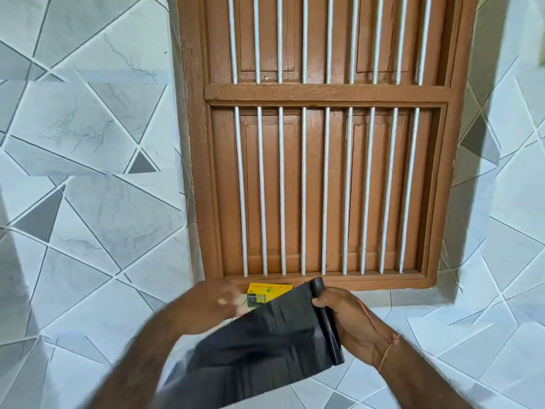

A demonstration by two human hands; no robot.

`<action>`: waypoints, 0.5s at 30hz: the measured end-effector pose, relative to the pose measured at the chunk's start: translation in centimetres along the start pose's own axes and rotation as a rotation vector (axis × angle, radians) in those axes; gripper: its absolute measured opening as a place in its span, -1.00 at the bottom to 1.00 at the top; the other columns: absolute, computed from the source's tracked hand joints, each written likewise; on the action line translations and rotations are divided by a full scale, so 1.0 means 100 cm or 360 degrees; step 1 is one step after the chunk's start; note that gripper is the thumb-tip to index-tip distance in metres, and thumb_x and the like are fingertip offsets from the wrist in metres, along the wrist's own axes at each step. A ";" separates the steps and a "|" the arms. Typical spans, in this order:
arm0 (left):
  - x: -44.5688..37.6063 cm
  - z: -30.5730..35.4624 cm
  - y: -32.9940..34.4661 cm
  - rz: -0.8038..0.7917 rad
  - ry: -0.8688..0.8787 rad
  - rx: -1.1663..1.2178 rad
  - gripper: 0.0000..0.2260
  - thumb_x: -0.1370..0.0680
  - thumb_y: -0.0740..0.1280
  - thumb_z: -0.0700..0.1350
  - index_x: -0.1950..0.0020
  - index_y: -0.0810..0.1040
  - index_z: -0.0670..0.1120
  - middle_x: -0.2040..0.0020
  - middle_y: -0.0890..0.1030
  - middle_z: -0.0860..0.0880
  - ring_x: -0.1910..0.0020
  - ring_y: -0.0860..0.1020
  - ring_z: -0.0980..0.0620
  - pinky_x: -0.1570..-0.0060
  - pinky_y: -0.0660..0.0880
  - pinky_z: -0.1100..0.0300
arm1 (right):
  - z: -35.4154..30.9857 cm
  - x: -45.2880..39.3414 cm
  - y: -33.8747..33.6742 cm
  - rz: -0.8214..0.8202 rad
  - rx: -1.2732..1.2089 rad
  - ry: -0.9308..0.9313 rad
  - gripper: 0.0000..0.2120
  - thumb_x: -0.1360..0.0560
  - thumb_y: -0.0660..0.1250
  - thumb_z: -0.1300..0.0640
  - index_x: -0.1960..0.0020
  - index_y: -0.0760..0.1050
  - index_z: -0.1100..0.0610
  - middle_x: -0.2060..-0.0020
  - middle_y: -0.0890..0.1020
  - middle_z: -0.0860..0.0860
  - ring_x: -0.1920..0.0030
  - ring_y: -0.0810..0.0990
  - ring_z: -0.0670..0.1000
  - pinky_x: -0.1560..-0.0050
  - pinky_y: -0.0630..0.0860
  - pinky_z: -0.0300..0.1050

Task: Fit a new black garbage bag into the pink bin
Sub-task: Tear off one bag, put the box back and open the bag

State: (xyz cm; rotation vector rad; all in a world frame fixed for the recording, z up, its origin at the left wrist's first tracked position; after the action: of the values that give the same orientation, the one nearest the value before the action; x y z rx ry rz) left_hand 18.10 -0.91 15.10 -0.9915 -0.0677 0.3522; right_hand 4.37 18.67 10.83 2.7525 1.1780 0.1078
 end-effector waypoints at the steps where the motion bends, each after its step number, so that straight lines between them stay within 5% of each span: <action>1: -0.005 0.016 0.012 0.0012 0.0083 0.0285 -0.57 -0.40 0.40 0.17 -0.20 0.57 0.01 -0.13 0.60 0.15 -0.18 0.56 0.13 -0.12 0.40 0.36 | -0.002 0.000 0.005 -0.0056 -0.0009 -0.0012 -0.60 -0.25 0.29 0.18 -0.02 0.57 0.36 0.07 0.62 0.27 0.07 0.59 0.21 -0.02 0.48 0.06; 4: -0.018 0.052 0.059 -0.0210 0.0216 0.0981 -0.64 -0.46 0.41 0.11 -0.14 0.62 -0.09 -0.07 0.66 0.03 -0.07 0.61 0.10 -0.12 0.46 0.23 | -0.005 0.000 0.016 -0.0235 -0.0010 -0.0021 -0.57 -0.34 0.27 0.22 -0.16 0.52 0.38 -0.09 0.60 0.36 -0.10 0.59 0.31 -0.19 0.48 0.17; 6: -0.025 0.057 0.076 -0.0201 0.0196 0.1224 -0.72 -0.50 0.39 -0.02 0.00 0.59 -0.25 0.09 0.59 -0.09 0.10 0.53 -0.01 0.07 0.44 0.17 | -0.007 0.001 0.012 -0.0229 -0.0018 -0.0024 -0.58 -0.35 0.27 0.22 -0.15 0.53 0.39 -0.10 0.60 0.38 -0.07 0.60 0.28 -0.19 0.49 0.16; 9: -0.035 0.057 0.077 -0.0041 0.0185 0.1004 -0.86 -0.54 0.35 -0.12 0.16 0.58 -0.17 0.26 0.54 -0.08 0.26 0.47 0.04 0.26 0.38 0.22 | -0.003 -0.002 -0.004 -0.0085 -0.0037 -0.0012 -0.60 -0.40 0.35 0.17 -0.12 0.52 0.43 -0.13 0.57 0.43 0.00 0.60 0.24 -0.21 0.48 0.18; 15: -0.043 0.067 0.069 0.0039 0.0211 0.0548 -0.71 -0.55 0.33 -0.04 0.22 0.53 -0.26 0.35 0.42 -0.07 0.36 0.37 0.08 0.44 0.26 0.30 | 0.001 -0.004 -0.011 0.0050 0.0045 -0.0148 -0.67 -0.56 0.26 0.01 -0.08 0.61 0.26 -0.05 0.67 0.28 -0.09 0.64 0.27 -0.21 0.53 0.15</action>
State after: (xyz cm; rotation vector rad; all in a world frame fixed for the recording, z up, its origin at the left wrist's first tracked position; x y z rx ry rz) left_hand 10.85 6.56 13.49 -0.6727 0.1222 0.3074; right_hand 3.29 19.14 10.55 2.7681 1.1213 -0.0332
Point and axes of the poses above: each hand's wrist, its own x-axis away from the middle knuckle, its own y-axis out of the palm, z = x × y, the point moved 6 cm from there along -x, towards the middle knuckle
